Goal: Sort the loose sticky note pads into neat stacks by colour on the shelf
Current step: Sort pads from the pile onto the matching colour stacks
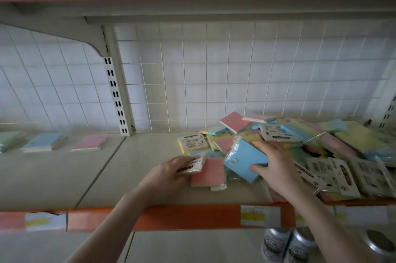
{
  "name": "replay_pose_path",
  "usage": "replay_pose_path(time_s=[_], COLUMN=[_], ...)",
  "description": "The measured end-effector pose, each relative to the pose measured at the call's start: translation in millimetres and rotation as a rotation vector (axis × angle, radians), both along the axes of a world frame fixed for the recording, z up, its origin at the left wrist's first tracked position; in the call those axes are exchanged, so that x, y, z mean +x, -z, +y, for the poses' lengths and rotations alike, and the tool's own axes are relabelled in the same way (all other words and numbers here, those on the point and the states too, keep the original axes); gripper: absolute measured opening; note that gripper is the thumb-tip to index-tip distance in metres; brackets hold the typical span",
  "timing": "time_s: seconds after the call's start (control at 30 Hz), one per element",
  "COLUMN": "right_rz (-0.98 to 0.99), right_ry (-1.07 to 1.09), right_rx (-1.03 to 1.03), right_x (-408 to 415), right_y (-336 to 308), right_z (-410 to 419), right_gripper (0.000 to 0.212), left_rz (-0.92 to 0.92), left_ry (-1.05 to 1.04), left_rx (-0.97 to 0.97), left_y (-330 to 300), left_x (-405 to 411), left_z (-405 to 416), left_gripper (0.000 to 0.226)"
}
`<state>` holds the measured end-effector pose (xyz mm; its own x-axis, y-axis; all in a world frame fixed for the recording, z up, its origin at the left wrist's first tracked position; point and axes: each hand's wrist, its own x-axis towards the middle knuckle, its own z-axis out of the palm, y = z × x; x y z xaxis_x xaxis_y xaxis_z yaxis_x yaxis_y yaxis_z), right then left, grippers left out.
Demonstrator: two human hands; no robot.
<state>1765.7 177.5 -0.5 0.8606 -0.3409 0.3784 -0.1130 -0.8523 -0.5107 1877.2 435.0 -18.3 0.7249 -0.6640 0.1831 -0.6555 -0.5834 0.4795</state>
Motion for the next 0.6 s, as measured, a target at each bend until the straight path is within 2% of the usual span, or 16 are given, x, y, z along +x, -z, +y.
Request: replay_pose_path(time_s=[0.07,0.17,0.23,0.33,0.43,0.5,0.6], right_rz=[-0.025,-0.067,-0.085,-0.136,-0.205,-0.233,-0.242], right_ry=[-0.019,-0.037,-0.063,-0.071,-0.084,-0.092,-0.132], right_rx=[0.038,0.070,0.080,0.140,0.209,0.234,0.245], right_x=[0,1,1,2,7,13,26], right_y=[-1,-4,-5,-6,-10,-14,-19], right_z=[-1,0,0,-2,1,6,18], right_gripper=[0.053,0.037,0.024,0.017,0.013,0.012,0.011], left_rz=[-0.017,-0.091,-0.140,-0.096,-0.040,-0.003,0.039], left_ry=[-0.030,-0.074,-0.155,-0.256,-0.327,-0.348,-0.390], left_rx=[-0.028,-0.157,-0.244,-0.357,-0.477,-0.555,-0.670], left_y=[1,3,1,-6,-15,-19,-29], left_x=[1,4,6,10,11,9,5], left_z=[1,0,-1,2,7,13,27], left_gripper=[0.068,0.033,0.017,0.024,0.008,0.018,0.017])
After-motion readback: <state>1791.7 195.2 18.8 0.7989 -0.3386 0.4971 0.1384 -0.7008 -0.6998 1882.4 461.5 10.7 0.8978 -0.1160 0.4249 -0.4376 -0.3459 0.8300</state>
